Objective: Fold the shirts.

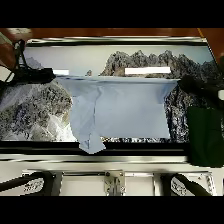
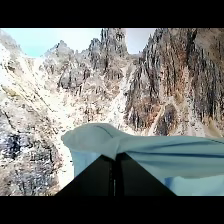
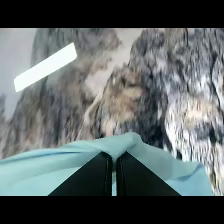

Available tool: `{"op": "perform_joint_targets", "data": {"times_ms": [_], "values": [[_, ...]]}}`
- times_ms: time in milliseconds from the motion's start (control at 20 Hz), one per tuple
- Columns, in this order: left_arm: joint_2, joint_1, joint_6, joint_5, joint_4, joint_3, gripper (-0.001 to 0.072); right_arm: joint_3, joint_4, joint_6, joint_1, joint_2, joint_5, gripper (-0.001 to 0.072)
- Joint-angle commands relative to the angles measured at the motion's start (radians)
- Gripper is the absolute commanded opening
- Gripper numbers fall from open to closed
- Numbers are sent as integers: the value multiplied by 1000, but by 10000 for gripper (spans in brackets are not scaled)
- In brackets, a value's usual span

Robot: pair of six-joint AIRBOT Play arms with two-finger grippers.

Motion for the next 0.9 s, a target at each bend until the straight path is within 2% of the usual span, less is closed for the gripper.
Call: {"op": "perform_joint_targets", "data": {"times_ms": [0,100,200,250,300,350,400,450,550,600,650,700,800,850], "values": [[-90,1,0,108,-127,-3,36,-8,30,-30,160,-148,-335,73],[-122,-1,-1,102,-144,-3,36,-8,29,-31,206,-204,-321,74],[-159,-13,-1,37,-144,-4,37,-8,29,-31,227,-237,-266,75],[-179,-21,-5,-13,-144,-5,64,-8,30,-30,227,-238,-228,75],[-197,-26,-35,-55,-143,-5,145,-8,30,-28,226,-232,-202,105],[-211,-28,-80,-96,-143,-3,313,-8,31,-27,219,-220,-182,271],[-212,-20,-102,-140,-143,-2,479,-8,29,-28,209,-198,-147,570],[-207,-1,-103,-200,-142,6,513,-8,13,-35,191,-161,-95,684],[-192,64,-97,-389,-93,46,513,-8,-104,-32,126,-57,41,684],[-180,105,-68,-505,-54,63,510,-8,-186,-13,81,-2,130,683],[-163,143,-23,-597,-31,62,508,-8,-290,31,25,53,247,659],[-140,182,30,-679,-25,45,508,-8,-395,69,-29,92,364,592],[-76,243,65,-731,-35,-52,508,-19,-524,98,-150,132,587,589],[-38,265,67,-721,-42,-140,509,-36,-521,97,-213,137,665,589]]}}
